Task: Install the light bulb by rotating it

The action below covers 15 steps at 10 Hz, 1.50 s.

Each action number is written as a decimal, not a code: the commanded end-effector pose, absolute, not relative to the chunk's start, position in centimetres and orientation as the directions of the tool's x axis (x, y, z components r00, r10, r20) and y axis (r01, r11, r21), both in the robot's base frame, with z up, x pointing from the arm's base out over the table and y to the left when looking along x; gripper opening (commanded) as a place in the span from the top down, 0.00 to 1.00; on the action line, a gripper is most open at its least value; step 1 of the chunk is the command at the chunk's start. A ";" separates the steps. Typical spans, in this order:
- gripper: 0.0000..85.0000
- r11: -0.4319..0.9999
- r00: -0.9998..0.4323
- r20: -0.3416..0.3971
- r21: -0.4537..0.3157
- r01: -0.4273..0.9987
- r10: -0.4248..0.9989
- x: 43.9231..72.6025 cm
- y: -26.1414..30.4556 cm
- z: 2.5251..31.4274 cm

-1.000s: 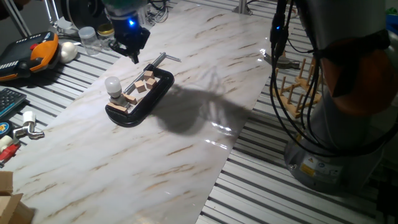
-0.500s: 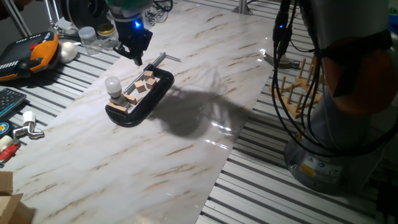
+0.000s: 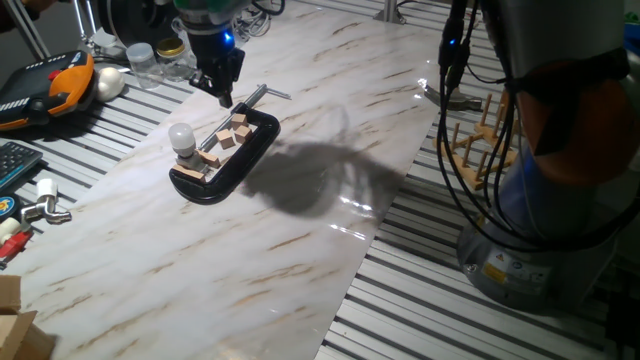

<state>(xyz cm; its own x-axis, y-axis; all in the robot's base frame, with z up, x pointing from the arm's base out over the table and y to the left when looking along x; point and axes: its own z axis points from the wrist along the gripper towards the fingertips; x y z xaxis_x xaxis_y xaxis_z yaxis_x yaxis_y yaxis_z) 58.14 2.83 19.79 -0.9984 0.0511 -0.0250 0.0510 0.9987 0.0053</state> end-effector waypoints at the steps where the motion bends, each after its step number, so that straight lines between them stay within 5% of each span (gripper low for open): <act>1: 1.00 0.984 -0.984 -0.021 0.009 -0.178 -0.177 58.0 2.9 19.8; 15: 1.00 0.989 -0.990 -0.002 -0.013 -0.144 -0.144 58.0 3.8 19.7</act>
